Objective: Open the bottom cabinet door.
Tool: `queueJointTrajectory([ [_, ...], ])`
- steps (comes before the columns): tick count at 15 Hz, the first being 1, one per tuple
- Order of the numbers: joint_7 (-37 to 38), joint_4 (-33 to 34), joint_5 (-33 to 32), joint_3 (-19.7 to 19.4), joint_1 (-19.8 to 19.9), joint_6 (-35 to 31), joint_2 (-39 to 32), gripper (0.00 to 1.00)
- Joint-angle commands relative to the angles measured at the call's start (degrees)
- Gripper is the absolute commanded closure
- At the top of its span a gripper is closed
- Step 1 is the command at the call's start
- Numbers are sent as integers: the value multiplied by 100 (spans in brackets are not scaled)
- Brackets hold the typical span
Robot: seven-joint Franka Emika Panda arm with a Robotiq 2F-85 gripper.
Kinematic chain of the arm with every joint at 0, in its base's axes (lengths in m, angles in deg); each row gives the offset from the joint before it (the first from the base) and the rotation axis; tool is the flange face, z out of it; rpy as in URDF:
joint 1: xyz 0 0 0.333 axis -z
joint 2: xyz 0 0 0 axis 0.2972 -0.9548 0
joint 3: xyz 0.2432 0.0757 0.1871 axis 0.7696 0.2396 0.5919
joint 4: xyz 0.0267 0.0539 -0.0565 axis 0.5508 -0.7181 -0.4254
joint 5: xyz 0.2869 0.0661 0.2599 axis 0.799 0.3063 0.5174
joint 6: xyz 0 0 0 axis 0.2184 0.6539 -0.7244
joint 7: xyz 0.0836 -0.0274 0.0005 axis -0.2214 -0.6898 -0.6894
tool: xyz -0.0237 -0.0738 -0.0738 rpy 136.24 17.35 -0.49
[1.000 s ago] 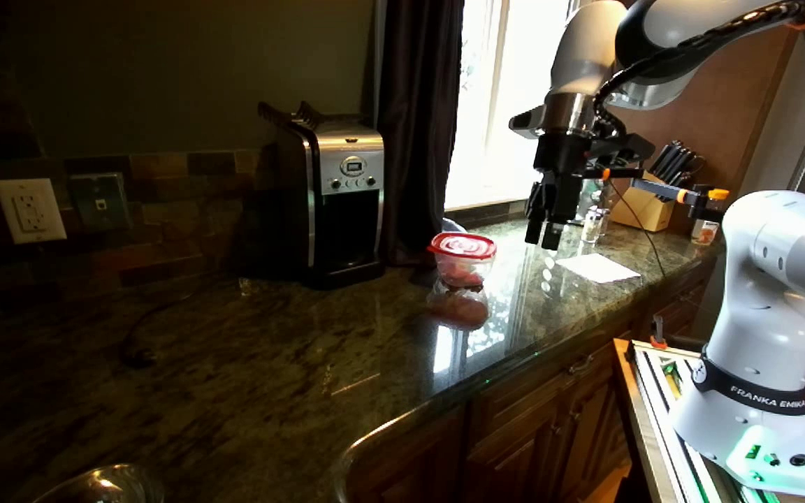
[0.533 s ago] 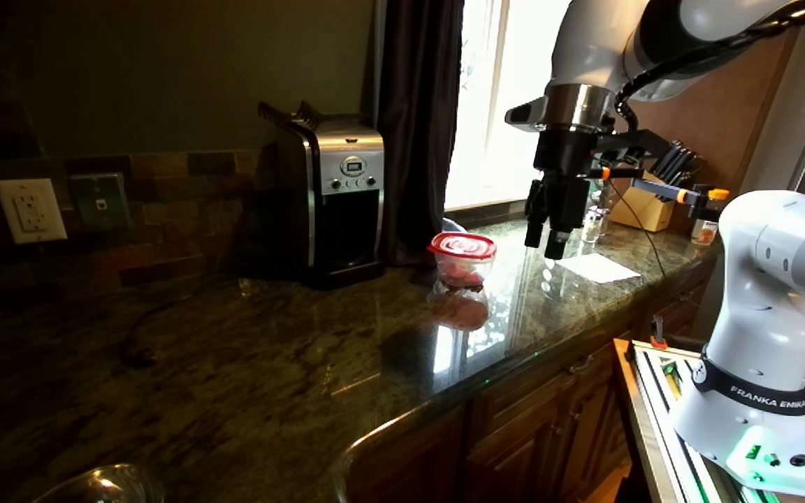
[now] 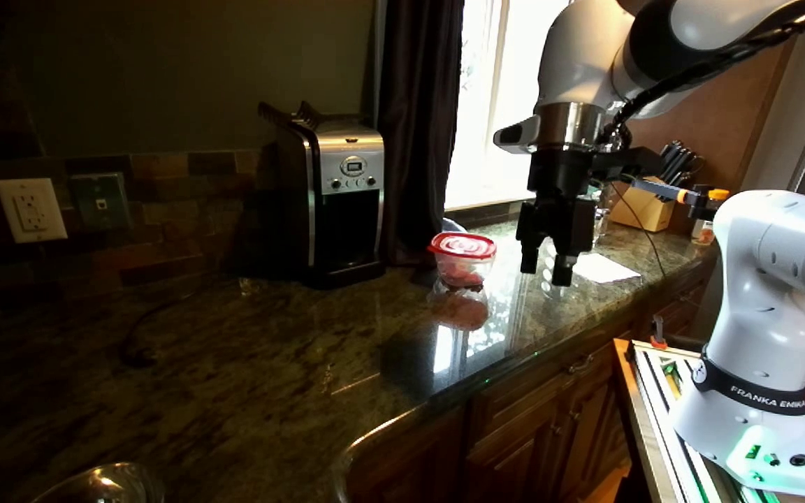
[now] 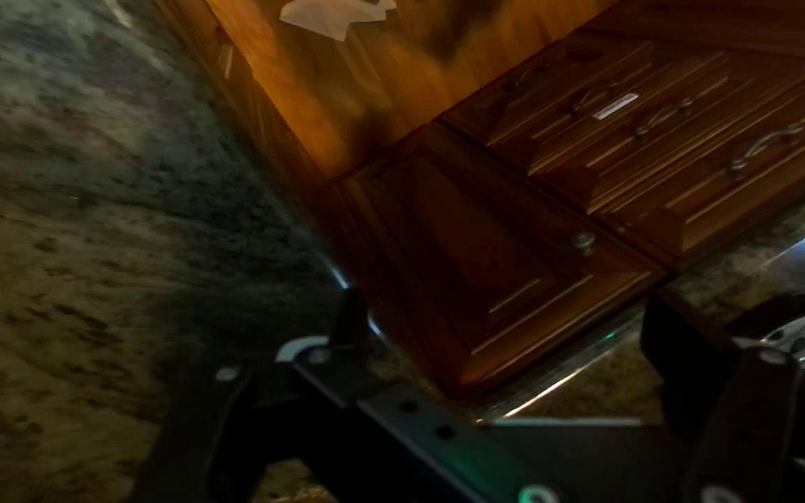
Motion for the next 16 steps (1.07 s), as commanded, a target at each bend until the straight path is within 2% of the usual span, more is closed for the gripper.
queueJointTrajectory([
  [1,-683,10,624,-14,-743,-238,-691,0],
  [5,-1443,12,924,235,-1288,-83,-1154,0],
  [6,-1609,58,882,279,-1331,108,-1158,0],
  [7,-1311,19,839,325,-1096,-41,-1015,0],
  [11,-1534,31,848,426,-1200,-26,-1150,0],
  [14,-1060,19,1008,910,-1270,-1513,-1673,0],
  [16,-917,-10,1320,1464,-1164,-2474,-1966,0],
])
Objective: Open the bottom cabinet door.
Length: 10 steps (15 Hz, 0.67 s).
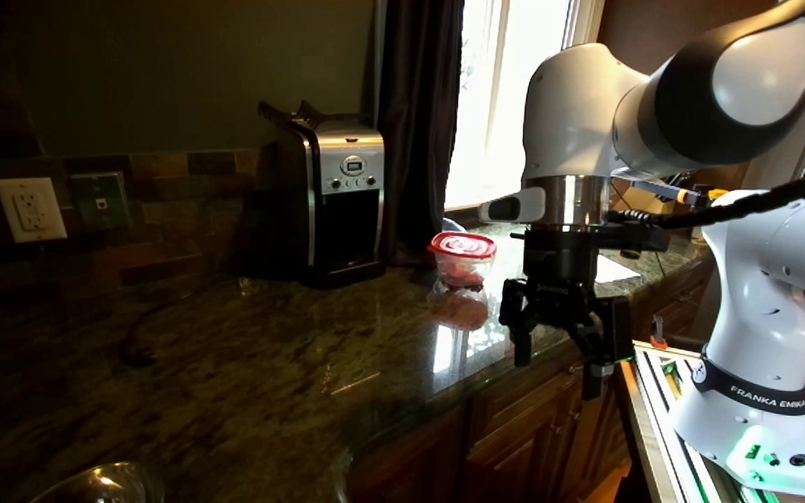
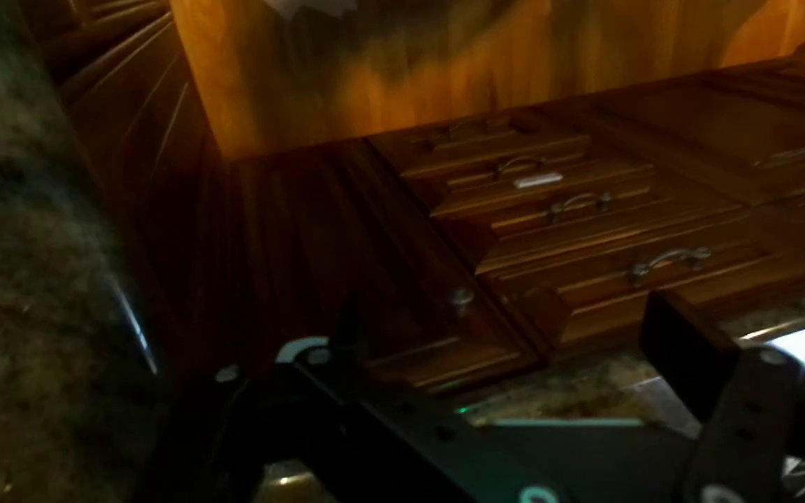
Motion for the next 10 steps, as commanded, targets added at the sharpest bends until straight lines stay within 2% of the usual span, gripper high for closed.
queueJointTrajectory([
  [1,311,-5,596,898,53,-1614,-874,0],
  [4,345,-34,1215,1430,-161,-2791,-1693,0],
  [6,389,-42,1401,1825,-147,-3501,-2301,0],
  [8,893,-56,772,2216,140,-4257,-3120,0],
  [9,998,-73,673,2218,85,-4452,-3475,0],
  [10,695,-91,964,2041,-42,-3960,-2724,0],
])
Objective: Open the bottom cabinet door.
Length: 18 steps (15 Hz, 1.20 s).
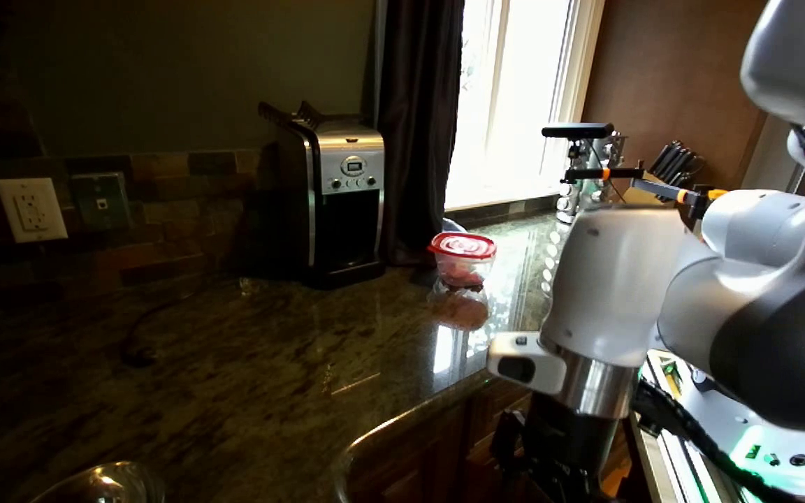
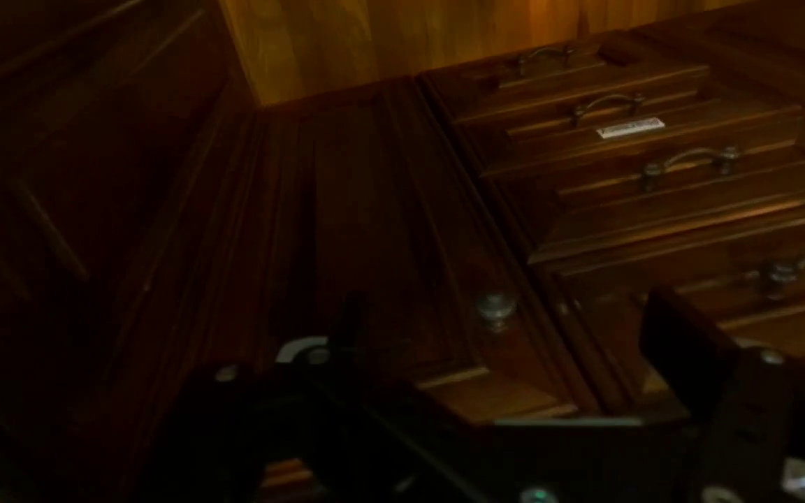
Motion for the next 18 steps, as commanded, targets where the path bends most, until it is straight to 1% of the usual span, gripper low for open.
queueJointTrajectory([
  [1,98,-5,-87,58,4,-212,-321,0],
  [3,140,30,-164,77,21,-419,-715,0],
  [5,140,70,-185,77,57,-426,-791,0],
  [8,-159,368,-63,276,71,-1172,-1445,0],
  [9,-291,486,-51,404,137,-1408,-1688,0],
  [10,-486,630,-68,673,310,-1765,-1996,0],
  [12,-669,777,-489,1240,787,-2371,-2522,0],
  [13,-717,763,-792,1441,974,-2758,-2786,0],
  [14,-762,715,-1062,1454,995,-3087,-3014,0],
  [15,-845,673,-1264,1357,901,-3377,-3255,0],
  [16,-270,592,-2051,825,539,-3509,-3352,0],
  [17,-7,538,-2429,474,326,-3496,-3343,0],
  [18,464,504,-2644,373,230,-3183,-2888,0],
])
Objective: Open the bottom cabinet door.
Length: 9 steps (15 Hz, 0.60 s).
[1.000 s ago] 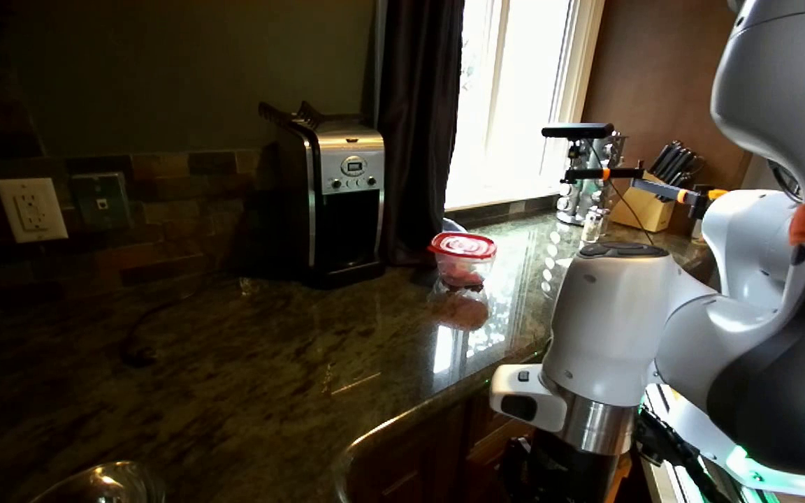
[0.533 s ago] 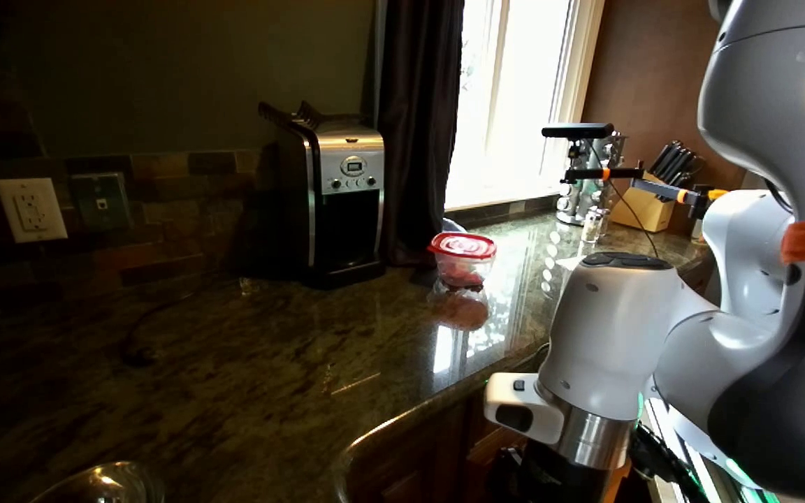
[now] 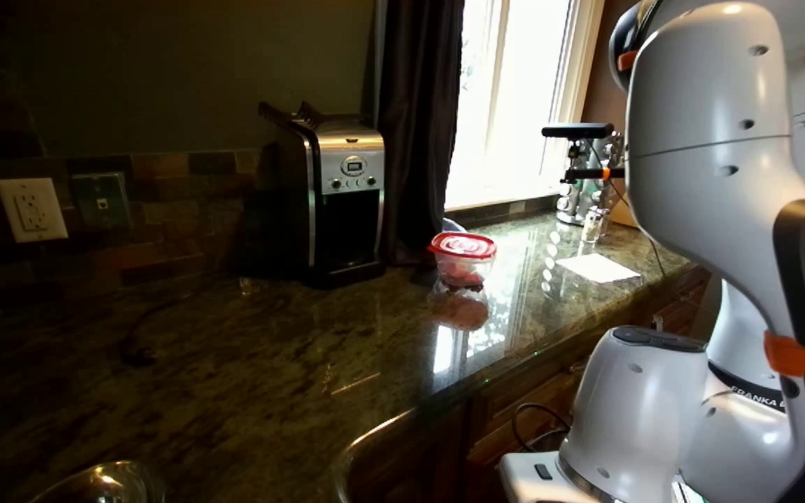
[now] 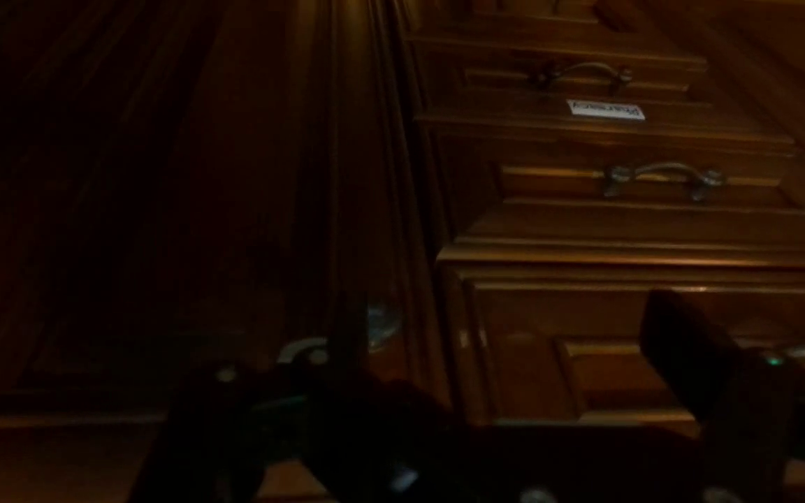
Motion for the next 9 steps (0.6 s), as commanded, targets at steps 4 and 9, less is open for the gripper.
queueJointTrajectory([
  [4,1264,57,-1425,-1114,-712,-269,-63,0],
  [9,1452,563,-1673,-1753,-1152,-796,-582,0],
])
